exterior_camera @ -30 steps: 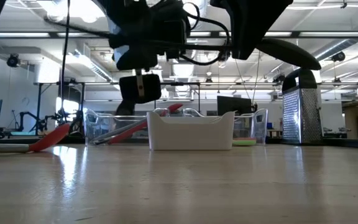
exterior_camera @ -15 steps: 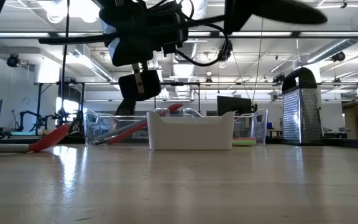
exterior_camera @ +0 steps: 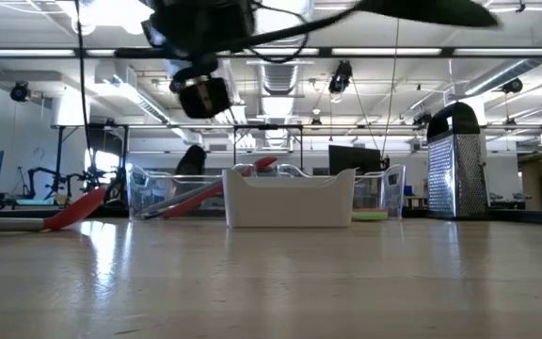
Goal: Pick & Place Kitchen Items
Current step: Put the black serving spoon into the left transparent bin
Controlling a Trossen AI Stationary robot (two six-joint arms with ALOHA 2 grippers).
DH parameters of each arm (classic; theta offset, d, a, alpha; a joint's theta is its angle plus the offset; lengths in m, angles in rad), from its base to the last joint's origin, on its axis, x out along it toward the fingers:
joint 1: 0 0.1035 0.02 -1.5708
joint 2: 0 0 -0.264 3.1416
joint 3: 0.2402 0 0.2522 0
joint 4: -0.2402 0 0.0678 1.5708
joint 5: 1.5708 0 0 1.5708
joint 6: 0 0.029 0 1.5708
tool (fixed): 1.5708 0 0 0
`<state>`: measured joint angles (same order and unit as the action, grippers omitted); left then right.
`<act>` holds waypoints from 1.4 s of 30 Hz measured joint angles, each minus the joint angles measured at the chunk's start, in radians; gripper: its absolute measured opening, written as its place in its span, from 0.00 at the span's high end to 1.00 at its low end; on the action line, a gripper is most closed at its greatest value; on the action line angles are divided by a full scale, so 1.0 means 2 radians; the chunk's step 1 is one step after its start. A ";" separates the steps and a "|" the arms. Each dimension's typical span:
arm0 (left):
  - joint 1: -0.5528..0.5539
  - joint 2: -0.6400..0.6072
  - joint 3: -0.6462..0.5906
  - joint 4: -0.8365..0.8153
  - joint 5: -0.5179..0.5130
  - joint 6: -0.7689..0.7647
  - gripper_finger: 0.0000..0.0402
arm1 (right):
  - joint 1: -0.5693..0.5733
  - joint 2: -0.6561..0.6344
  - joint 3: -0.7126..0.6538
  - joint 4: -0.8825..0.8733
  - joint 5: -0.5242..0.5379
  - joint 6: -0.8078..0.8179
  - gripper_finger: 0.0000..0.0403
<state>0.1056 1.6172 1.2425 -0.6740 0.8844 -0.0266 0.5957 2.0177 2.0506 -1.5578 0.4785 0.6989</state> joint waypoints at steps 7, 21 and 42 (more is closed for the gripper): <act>0.064 -0.087 -0.003 -0.112 -0.136 0.060 0.95 | 0.024 -0.026 -0.022 -0.014 0.005 0.050 0.49; 0.205 -0.191 -0.047 0.022 -0.395 0.068 0.95 | 0.044 -0.077 -0.151 -0.008 0.097 0.188 0.49; 0.293 -0.198 -0.350 0.465 -0.467 0.083 0.95 | 0.044 -0.080 -0.257 -0.005 0.126 0.280 0.54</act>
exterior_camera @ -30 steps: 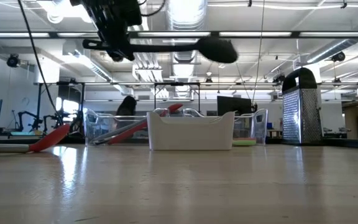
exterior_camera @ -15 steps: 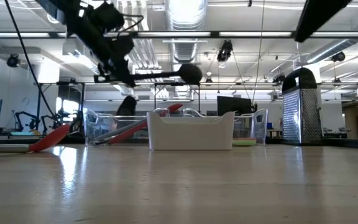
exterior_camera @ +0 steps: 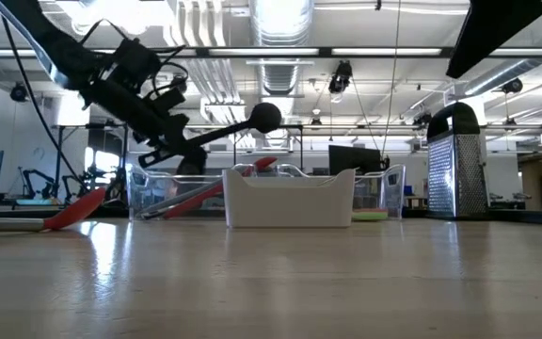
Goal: Pick & Place Kitchen Items
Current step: Put the black serving spoon into the left transparent bin
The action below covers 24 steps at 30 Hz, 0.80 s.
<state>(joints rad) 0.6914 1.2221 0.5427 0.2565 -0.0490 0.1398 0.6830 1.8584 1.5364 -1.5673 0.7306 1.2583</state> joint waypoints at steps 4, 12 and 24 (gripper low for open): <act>0.004 0.000 -0.030 0.063 -0.023 0.016 0.95 | -0.001 0.000 0.001 0.000 0.017 0.000 0.54; 0.021 0.000 -0.027 0.094 -0.028 0.074 0.95 | -0.003 0.000 0.003 0.002 0.033 0.000 0.55; 0.045 0.034 -0.003 0.084 -0.025 0.130 0.95 | -0.017 0.000 0.003 0.001 0.037 -0.012 0.54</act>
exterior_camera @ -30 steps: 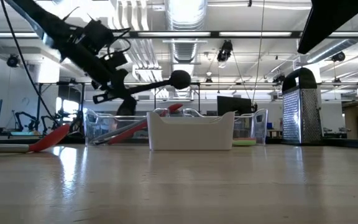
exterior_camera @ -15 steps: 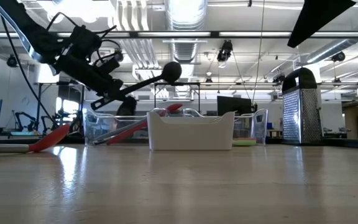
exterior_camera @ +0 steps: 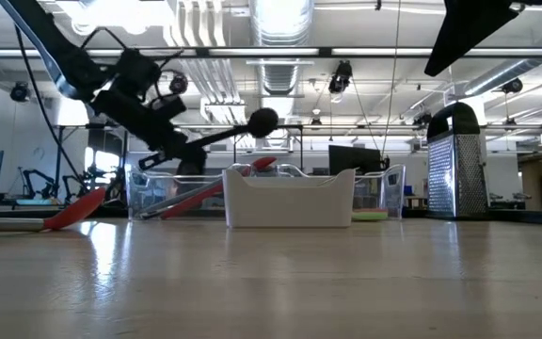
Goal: Pick & Place Kitchen Items
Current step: Put the black serving spoon into the left transparent bin, then put the yellow table knife into the white bin
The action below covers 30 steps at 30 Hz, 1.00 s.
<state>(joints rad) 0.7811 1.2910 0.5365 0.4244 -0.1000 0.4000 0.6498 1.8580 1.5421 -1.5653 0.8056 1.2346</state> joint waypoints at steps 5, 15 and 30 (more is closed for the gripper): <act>0.025 0.039 0.000 -0.005 -0.002 -0.008 0.95 | 0.000 0.000 0.000 0.000 0.002 -0.002 0.55; 0.025 0.097 0.010 -0.003 0.008 -0.016 0.92 | -0.006 0.000 0.000 -0.001 0.005 -0.005 0.56; 0.024 0.020 0.015 -0.057 0.009 -0.039 0.58 | -0.008 -0.002 0.001 -0.003 0.003 -0.007 0.54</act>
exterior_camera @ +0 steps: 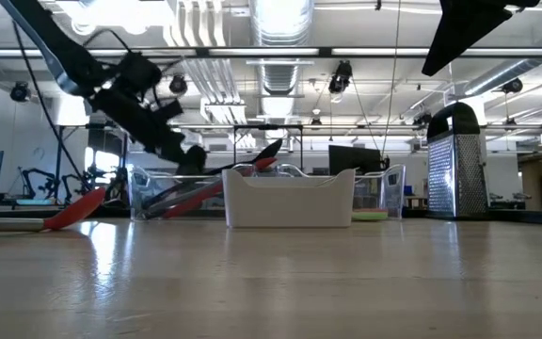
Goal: Pick & Place Kitchen Items
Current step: Put the yellow table knife into the white bin
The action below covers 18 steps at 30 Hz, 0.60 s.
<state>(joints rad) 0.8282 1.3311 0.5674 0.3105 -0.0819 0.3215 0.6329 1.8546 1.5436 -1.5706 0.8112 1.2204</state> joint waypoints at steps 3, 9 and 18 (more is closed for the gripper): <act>-0.001 -0.050 0.000 -0.019 0.004 -0.013 0.56 | -0.002 -0.002 0.000 0.000 0.000 0.000 0.55; -0.005 -0.166 0.004 -0.109 0.045 -0.042 0.54 | -0.007 -0.008 0.000 0.001 0.000 0.000 0.54; -0.066 -0.301 0.114 -0.392 0.078 -0.100 0.54 | -0.008 -0.020 0.001 0.004 0.027 -0.004 0.54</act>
<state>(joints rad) 0.6966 0.7300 0.7956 -0.4733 0.0744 0.1211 0.6169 1.8149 1.5447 -1.5630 0.8652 1.2121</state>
